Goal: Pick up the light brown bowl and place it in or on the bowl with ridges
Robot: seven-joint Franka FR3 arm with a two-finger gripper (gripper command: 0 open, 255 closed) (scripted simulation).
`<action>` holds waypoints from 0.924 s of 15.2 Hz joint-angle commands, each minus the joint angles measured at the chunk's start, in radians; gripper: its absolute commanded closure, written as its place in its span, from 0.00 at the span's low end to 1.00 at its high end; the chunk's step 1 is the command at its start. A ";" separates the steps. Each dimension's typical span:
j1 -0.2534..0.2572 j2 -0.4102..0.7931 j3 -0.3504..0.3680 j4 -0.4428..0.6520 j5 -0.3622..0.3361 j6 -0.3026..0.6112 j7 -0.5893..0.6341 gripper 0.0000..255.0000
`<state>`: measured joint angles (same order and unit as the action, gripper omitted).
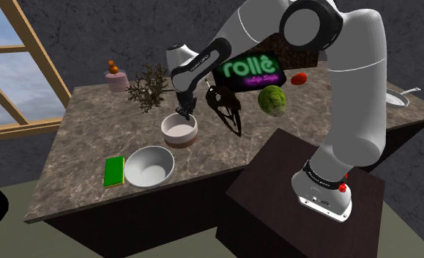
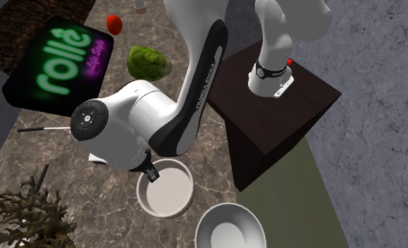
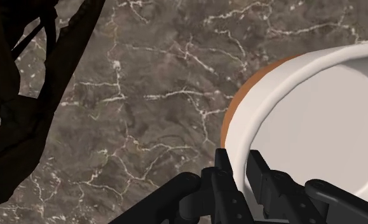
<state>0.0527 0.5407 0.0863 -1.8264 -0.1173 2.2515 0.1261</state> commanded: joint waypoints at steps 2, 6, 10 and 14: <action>-0.002 -0.027 0.002 0.005 0.004 -0.031 -0.004 1.00; -0.003 -0.061 0.005 0.011 0.009 -0.071 -0.009 1.00; -0.005 -0.092 0.008 0.022 0.014 -0.113 -0.013 1.00; -0.006 -0.121 0.010 0.035 0.019 -0.155 -0.017 1.00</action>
<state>0.0477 0.4283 0.0960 -1.7953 -0.0997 2.1090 0.1108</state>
